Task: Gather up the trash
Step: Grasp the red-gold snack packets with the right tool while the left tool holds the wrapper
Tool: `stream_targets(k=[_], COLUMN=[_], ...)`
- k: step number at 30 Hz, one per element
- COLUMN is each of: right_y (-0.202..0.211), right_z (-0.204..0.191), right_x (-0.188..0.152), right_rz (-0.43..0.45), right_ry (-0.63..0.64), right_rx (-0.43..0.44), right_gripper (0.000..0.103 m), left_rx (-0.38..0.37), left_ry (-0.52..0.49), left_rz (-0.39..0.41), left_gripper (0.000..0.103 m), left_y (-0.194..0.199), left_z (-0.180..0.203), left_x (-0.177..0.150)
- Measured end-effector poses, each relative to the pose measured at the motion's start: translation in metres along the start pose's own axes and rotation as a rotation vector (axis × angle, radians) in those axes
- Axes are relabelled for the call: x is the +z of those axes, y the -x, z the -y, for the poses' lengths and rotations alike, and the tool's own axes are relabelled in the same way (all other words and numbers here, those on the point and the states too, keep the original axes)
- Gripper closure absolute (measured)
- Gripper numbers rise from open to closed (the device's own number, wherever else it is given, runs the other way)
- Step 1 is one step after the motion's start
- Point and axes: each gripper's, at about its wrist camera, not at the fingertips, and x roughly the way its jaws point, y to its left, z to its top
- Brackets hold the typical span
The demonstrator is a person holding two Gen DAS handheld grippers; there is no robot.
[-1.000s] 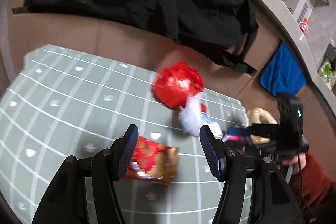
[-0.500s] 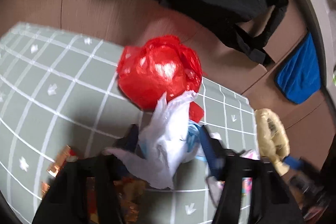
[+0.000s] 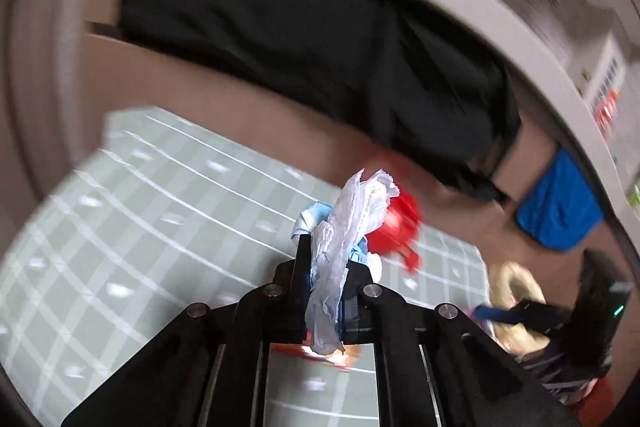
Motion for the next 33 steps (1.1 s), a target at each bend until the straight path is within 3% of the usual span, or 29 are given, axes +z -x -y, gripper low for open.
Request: stream_targets(k=[6,12,21,27,28,32,33], right_y=[-0.071,-0.116,-0.132,-0.132,-0.132,-0.122,-0.118], right_z=[-0.047,-0.064,-0.061,-0.060,-0.060,-0.064,-0.064], right_x=[0.029,0.033,0.034,0.035,0.035,0.029,0.028], right_rz=[-0.080,-0.140,-0.146,-0.146,-0.140,-0.123,-0.122], right_ry=[0.127,0.165,0.143,0.132,0.132,0.141,0.141], right_rx=[0.008,-0.026,-0.092,-0.078,-0.083,-0.099,-0.110], right_gripper=[0.047,0.047,0.034,0.030,0.032,0.065,0.066], left_rx=[0.046,0.050,0.043,0.040,0.040,0.043,0.041], left_ry=[0.056,0.093,0.137,0.135,0.134,0.124,0.118], left_rz=[0.058,0.050,0.020,0.008,0.007,0.002,0.002], left_gripper=[0.093,0.093,0.093,0.093,0.093,0.093,0.093], left_y=[0.037,0.040,0.028,0.023,0.022,0.022,0.022], left_z=[-0.047,-0.074,-0.090,-0.088,-0.088,-0.081,-0.078], left_x=[0.002,-0.008,-0.017,-0.019,-0.019,-0.020,-0.019])
